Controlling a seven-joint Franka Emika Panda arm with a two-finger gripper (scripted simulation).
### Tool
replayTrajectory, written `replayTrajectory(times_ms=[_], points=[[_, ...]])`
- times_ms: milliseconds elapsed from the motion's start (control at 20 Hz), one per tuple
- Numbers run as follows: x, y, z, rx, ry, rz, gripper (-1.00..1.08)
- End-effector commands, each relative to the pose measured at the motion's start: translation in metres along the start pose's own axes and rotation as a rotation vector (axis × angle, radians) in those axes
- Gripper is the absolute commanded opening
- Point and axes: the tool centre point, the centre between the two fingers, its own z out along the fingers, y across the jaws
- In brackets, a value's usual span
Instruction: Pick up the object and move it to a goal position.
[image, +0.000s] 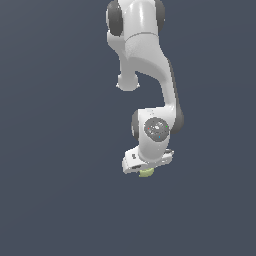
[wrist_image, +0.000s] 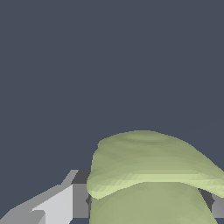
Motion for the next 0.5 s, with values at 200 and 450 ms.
replayTrajectory(times_ms=[200, 450], points=[[0.017, -0.009, 0.0, 0.0, 0.0, 0.0, -1.0], [0.022, -0.011, 0.0, 0.0, 0.0, 0.0, -1.0]])
